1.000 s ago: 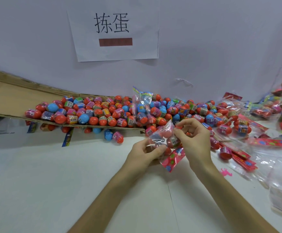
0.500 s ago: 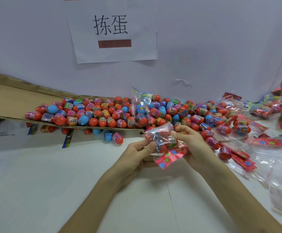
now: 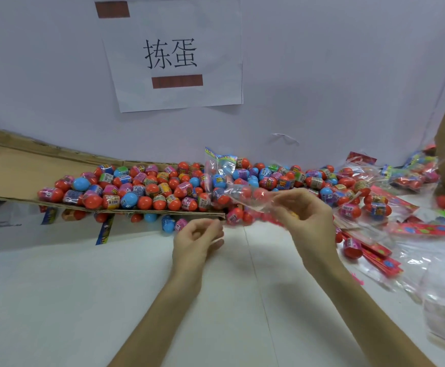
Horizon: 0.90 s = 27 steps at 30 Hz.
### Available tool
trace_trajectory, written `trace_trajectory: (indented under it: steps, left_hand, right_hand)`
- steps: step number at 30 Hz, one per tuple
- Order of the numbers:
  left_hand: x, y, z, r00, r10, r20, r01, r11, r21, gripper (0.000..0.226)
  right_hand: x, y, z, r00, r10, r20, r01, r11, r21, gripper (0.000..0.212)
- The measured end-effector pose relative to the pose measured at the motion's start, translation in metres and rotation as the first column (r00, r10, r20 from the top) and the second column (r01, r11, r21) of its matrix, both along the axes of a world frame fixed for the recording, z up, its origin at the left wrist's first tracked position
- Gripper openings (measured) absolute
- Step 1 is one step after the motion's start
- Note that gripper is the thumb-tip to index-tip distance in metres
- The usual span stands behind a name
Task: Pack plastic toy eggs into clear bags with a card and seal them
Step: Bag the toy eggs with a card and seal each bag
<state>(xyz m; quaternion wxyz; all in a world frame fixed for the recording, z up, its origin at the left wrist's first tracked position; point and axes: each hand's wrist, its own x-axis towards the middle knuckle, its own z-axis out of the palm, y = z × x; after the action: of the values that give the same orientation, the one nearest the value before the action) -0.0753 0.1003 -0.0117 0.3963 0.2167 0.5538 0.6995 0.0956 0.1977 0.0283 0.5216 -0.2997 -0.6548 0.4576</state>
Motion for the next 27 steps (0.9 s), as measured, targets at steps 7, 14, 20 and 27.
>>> trace_trajectory:
  steps: [7,14,20,27]
  left_hand:
    - [-0.005,-0.002,0.014,0.941,-0.267,0.21,0.244,0.961,0.126,0.055]
    - [0.002,-0.005,0.015,0.895,-0.324,0.308,0.28,0.943,0.18,0.009]
    - [0.007,-0.003,0.011,0.939,-0.252,0.236,0.261,0.965,-0.007,0.054]
    - [0.012,0.001,0.007,0.976,-0.154,0.157,0.155,0.988,0.002,0.03]
  right_hand:
    - [-0.005,-0.005,-0.007,0.969,0.019,0.247,-0.147,0.848,0.509,0.03]
    - [-0.011,-0.009,-0.017,0.96,0.173,0.222,-0.231,0.935,0.27,0.04]
    - [-0.014,-0.014,-0.021,0.89,0.432,0.142,-0.446,0.891,0.084,0.042]
    - [-0.008,-0.01,-0.008,0.889,0.433,-0.146,-0.446,0.893,-0.065,0.02]
